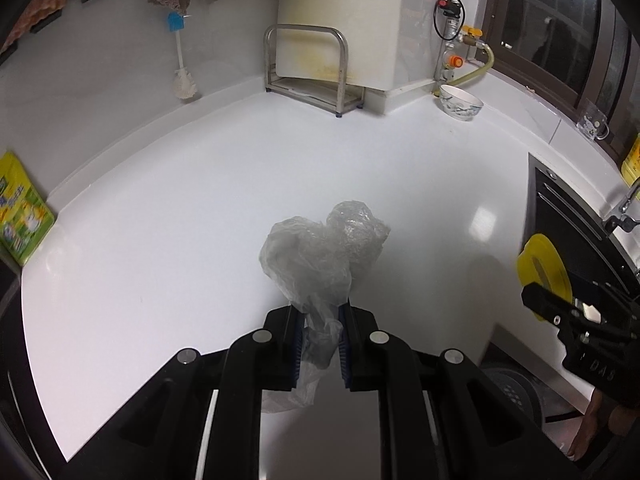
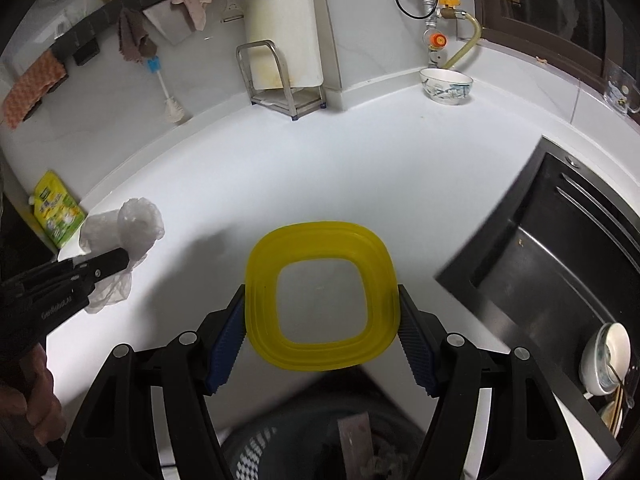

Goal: Collect trash
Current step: 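Lift and carry the bag and yellow lid with both grippers over the basket, then open both grippers to drop the bag and yellow lid into the basket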

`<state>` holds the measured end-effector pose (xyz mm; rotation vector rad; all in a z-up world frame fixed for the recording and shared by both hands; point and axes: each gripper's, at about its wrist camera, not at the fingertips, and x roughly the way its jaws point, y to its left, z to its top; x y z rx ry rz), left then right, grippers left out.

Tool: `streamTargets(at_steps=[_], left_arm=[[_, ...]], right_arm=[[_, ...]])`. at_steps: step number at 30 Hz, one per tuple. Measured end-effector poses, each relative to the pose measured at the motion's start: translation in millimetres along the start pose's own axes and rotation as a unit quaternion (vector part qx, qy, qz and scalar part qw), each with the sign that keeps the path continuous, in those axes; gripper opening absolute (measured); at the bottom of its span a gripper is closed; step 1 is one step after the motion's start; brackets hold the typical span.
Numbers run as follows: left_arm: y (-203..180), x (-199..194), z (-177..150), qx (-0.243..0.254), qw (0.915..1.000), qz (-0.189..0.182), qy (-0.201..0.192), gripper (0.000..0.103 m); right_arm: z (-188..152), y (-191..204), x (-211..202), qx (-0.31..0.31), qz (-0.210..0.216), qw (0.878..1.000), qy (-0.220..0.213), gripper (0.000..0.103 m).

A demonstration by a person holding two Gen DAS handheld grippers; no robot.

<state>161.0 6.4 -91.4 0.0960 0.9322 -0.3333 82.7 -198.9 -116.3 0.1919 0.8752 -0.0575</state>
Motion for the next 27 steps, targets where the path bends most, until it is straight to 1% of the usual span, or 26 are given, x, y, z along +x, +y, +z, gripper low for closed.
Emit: streamTargets(at_steps=[7,13,16,20,27], left_arm=[[-36,-27,-37,-0.010,0.9999,0.002,0.012,0.015],[-74,-41,-72,-0.005,0.9997,0.001,0.022,0.015],[-91,-43,-90,-0.005,0.9995,-0.004,0.032,0.015],[-111,-45,-114,-0.004,0.9989,-0.010,0.045,0.015],[-127,-44,-140,-0.005,0.9981,-0.005,0.062,0.015]], right_arm=[[-46,-21,-43,-0.011,0.007,1.000,0.008,0.067],[-88,-45,-71,-0.019,0.017,0.999,0.022,0.067],[-104,-55,-76,-0.017,0.030,0.999,0.030,0.068],[-126,-62,-77,-0.020,0.036,0.998,0.044,0.068],[-149,-65,-67,-0.025,0.048,0.996,0.067,0.068]])
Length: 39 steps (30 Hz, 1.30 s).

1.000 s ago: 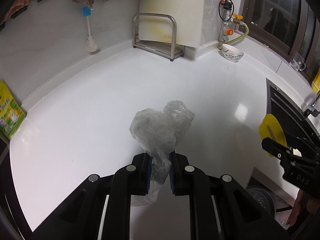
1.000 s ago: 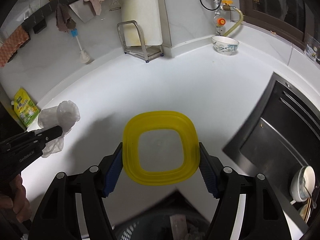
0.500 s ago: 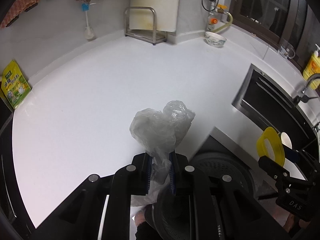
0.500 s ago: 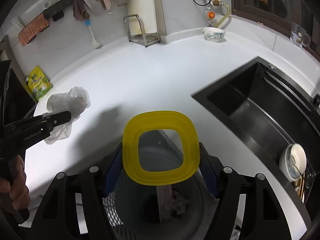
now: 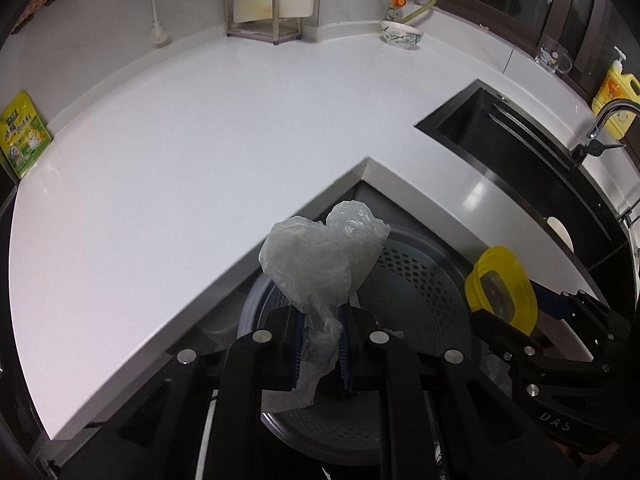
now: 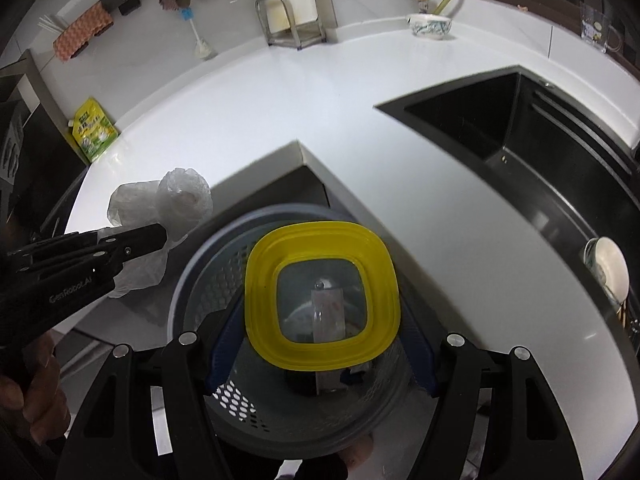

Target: Collect trash

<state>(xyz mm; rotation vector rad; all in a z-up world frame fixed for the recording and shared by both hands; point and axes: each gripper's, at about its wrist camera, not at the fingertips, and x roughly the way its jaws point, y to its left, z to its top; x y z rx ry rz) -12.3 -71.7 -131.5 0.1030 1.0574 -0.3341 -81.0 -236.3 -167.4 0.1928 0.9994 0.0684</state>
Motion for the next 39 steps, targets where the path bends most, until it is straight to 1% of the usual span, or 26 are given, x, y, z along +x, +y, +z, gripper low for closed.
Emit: streamTargets(at_steps=[7,10,13,17,19,20,21,29,33,39], left_arm=[[-2,0,-13,-0.011,0.9999,0.012,0.002,0.016],[-1,0,-15,-0.015,0.9997,0.018,0.003,0.019],[-1,-1,-19,-0.020,0.9996,0.021,0.004,0.019],[2,-3,-23,-0.028,0.9993,0.023,0.007,0.032],[4,-5,-24,-0.035,0.9990,0.027,0.007,0.047],[5,-7,-25,-0.038,0.9988,0.030,0.004,0.063],[7,-10,-25,-0.042,0.9986,0.033,-0.003,0.066],[10,-20,-23,-0.050,0.9979,0.042,-0.007,0.066],[10,-25,-19,-0.056,0.9974,0.046,-0.008,0.071],[8,-33,-13,-0.057,0.9971,0.049,-0.011,0.074]], right_arm=[[-11,3,9,-0.015,0.009,1.000,0.013,0.068],[-15,2,10,-0.016,0.014,1.000,0.016,0.068],[-16,2,10,-0.019,0.018,1.000,0.018,0.068],[-16,4,9,-0.023,0.019,0.999,0.018,0.072],[-15,3,9,-0.019,0.022,0.999,0.018,0.076],[-15,2,8,-0.016,0.023,0.999,0.015,0.077],[-14,2,7,-0.014,0.023,1.000,0.013,0.077],[-9,3,-3,-0.015,0.020,1.000,0.006,0.078],[-7,4,-10,-0.012,0.020,1.000,0.005,0.078],[-3,0,-22,0.003,0.006,1.000,-0.002,0.078]])
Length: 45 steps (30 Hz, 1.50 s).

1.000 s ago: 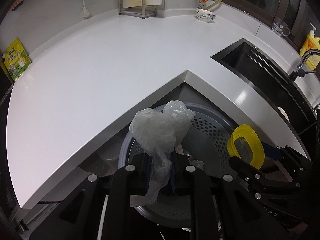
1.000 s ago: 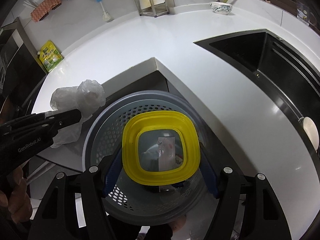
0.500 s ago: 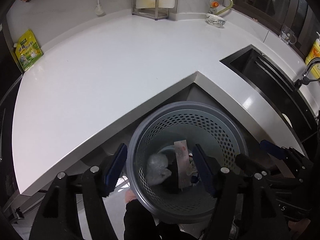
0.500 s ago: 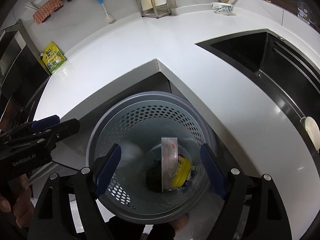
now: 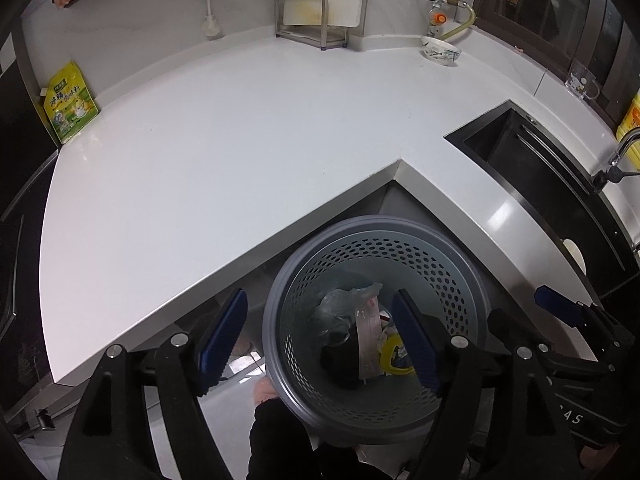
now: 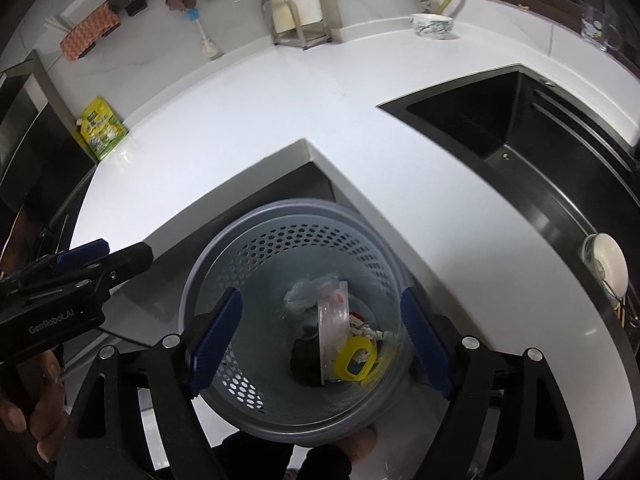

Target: Collect trash

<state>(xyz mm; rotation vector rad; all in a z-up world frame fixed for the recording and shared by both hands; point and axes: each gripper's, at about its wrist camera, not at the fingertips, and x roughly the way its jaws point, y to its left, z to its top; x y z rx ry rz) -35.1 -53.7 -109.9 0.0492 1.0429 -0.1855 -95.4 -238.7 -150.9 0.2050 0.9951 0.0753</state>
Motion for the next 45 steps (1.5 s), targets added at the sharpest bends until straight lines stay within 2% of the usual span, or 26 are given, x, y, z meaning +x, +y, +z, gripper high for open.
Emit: streamTargets(at_steps=[17,45], left_arm=[[-6,-24,9,0.011,0.9995,0.019,-0.022,0.093],[0,-40,11,-0.003,0.9991,0.036,-0.022,0.096]], right_arm=[[-2,-1,-15,0.011,-0.010,1.000,0.006,0.078],[3,11,-31,-0.007,-0.003,1.000,-0.009,0.078]])
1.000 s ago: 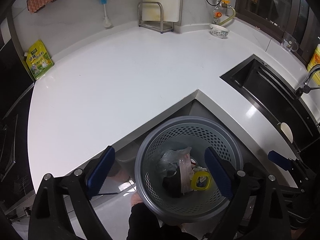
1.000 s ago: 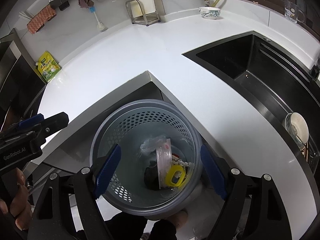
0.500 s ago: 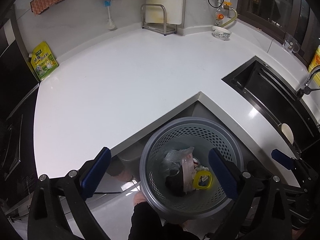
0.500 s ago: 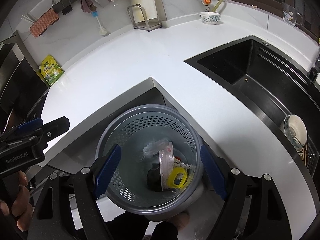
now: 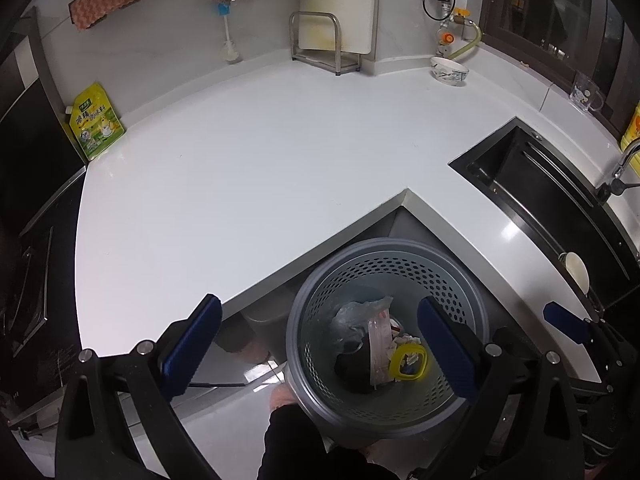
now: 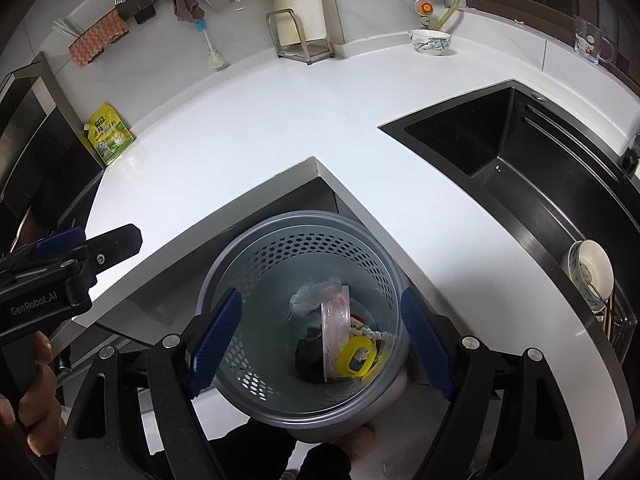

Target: Collect trash

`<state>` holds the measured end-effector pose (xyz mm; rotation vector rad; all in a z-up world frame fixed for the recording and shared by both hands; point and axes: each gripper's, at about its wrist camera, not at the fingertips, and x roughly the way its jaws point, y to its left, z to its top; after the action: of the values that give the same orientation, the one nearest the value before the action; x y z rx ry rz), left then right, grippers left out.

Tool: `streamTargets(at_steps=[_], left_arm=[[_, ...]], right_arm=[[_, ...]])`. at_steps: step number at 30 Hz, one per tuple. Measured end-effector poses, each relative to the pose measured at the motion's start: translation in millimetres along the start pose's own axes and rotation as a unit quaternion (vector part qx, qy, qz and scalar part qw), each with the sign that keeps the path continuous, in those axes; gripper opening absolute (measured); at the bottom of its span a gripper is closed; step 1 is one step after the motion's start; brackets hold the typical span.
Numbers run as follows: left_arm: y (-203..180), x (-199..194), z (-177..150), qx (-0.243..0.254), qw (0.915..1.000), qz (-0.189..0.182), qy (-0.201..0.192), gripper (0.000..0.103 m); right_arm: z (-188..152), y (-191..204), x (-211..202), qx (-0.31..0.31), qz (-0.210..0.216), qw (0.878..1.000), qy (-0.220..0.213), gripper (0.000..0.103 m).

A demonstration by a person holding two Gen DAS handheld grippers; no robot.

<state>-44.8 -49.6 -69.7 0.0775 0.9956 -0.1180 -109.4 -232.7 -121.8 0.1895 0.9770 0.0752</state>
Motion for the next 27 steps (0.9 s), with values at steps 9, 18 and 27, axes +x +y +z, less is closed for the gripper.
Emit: streamTargets(at_steps=[9,18,27], left_arm=[[1.7,-0.5,1.6,-0.009,0.9999,0.010,-0.002,0.096],[-1.2,1.9,1.0,-0.002,0.9998,0.020,0.004,0.096],[-0.2,3.0,1.8,-0.007,0.9998,0.015,0.008,0.096]], right_arm=[[-0.3,-0.2,-1.4,0.001,0.001,1.000,-0.001,0.078],[-0.3,0.8,-1.6,-0.002,0.001,1.000,-0.003,0.078],[0.0,1.5,-1.3,-0.002,0.000,1.000,-0.004,0.078]])
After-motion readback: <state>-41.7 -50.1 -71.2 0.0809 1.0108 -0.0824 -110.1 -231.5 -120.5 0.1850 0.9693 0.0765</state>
